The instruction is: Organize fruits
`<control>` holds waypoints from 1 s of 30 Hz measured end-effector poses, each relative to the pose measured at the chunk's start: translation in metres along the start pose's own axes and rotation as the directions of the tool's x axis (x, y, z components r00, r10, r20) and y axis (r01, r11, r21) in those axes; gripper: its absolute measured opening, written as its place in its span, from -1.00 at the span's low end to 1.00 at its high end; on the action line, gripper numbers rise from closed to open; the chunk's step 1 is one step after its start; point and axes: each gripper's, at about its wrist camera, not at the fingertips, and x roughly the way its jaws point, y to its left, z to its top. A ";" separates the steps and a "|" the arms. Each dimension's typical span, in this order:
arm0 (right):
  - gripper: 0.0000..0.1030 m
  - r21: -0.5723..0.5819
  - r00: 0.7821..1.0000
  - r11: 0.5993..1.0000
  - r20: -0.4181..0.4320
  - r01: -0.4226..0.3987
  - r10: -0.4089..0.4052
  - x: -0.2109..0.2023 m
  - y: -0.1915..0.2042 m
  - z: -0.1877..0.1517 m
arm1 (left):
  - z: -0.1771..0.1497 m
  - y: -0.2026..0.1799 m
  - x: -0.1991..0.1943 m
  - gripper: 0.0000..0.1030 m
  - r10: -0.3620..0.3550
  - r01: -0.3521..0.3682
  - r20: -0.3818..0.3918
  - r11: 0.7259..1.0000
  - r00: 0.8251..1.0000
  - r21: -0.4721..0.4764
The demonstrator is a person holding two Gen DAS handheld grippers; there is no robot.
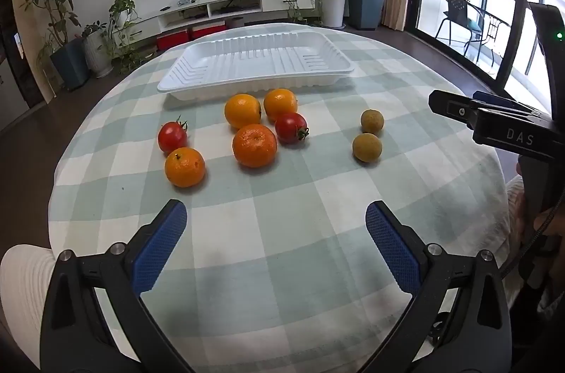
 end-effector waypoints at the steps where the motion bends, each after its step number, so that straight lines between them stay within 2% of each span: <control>1: 1.00 0.001 1.000 1.000 0.001 -0.001 0.001 0.000 0.000 0.000 | 0.000 0.000 -0.001 0.99 0.001 -0.001 0.002 1.000 1.000 0.002; 30: 1.00 0.002 1.000 1.000 0.002 -0.003 0.003 0.000 0.000 0.000 | 0.000 0.002 0.001 0.99 0.002 -0.002 -0.010 1.000 1.000 -0.009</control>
